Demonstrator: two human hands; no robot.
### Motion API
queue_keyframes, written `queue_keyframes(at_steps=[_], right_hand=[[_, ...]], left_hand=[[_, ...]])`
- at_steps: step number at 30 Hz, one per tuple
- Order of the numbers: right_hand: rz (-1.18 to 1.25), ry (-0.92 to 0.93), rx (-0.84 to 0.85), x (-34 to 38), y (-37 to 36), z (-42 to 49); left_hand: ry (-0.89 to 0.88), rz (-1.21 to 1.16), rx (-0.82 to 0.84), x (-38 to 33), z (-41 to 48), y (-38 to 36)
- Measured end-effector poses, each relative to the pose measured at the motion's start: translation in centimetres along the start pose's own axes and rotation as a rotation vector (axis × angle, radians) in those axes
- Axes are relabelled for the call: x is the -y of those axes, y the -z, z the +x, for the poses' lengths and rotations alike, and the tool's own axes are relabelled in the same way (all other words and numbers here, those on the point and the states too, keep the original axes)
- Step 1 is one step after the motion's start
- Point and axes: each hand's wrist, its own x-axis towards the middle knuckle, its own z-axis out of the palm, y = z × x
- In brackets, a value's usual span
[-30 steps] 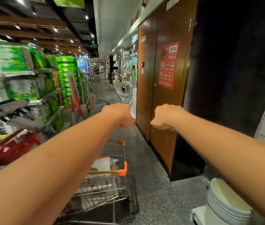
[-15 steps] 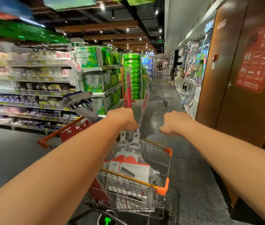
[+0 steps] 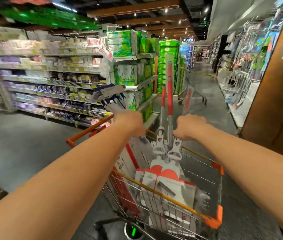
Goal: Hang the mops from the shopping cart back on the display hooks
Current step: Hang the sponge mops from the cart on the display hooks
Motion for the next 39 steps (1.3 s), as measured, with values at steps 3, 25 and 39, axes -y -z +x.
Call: queue_keyframes(at_steps=[3, 25, 39], right_hand=[[0.000, -0.015, -0.005, 2.5, 0.5, 3.4], [0.031, 0.063, -0.011, 11.9, -2.3, 24.9], [0.111, 0.233, -0.087, 14.1, -5.6, 43.7]], left_hand=[[0.014, 0.019, -0.032, 3.2, 2.5, 0.2], [0.143, 0.049, -0.052, 13.9, 21.7, -5.1], [0.433, -0.084, -0.044, 17.5, 35.1, -9.1]])
